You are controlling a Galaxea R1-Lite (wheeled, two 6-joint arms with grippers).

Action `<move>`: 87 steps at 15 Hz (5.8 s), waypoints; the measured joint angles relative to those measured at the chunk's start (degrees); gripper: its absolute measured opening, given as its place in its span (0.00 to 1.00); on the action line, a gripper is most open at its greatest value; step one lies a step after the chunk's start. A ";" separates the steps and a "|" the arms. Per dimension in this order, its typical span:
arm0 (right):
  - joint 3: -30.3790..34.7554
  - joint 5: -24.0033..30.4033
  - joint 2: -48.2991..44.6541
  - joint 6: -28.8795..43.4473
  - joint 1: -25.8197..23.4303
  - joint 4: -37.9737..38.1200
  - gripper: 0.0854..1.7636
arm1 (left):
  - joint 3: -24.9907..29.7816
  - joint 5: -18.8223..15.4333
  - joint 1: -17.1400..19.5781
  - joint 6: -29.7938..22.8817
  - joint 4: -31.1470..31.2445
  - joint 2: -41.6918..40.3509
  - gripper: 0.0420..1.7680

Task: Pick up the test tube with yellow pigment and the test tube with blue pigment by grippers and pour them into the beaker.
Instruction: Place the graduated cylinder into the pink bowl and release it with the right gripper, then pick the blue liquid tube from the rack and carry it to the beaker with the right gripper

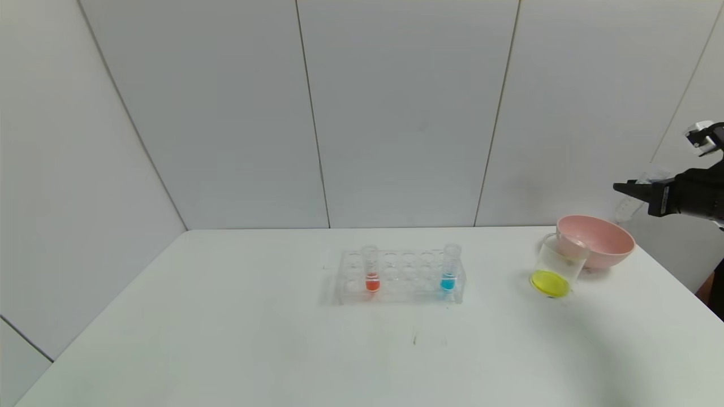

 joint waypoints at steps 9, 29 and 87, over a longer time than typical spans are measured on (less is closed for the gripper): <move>-3.68 -7.09 13.54 0.78 0.22 -11.82 0.30 | 0.00 0.00 0.00 0.02 0.00 0.00 1.00; -5.97 -10.13 18.64 2.71 1.32 -15.74 0.81 | 0.00 0.00 0.00 0.00 0.00 0.00 1.00; 25.00 -65.24 17.75 14.71 57.21 -51.79 0.97 | 0.00 0.00 0.00 0.00 0.00 0.00 1.00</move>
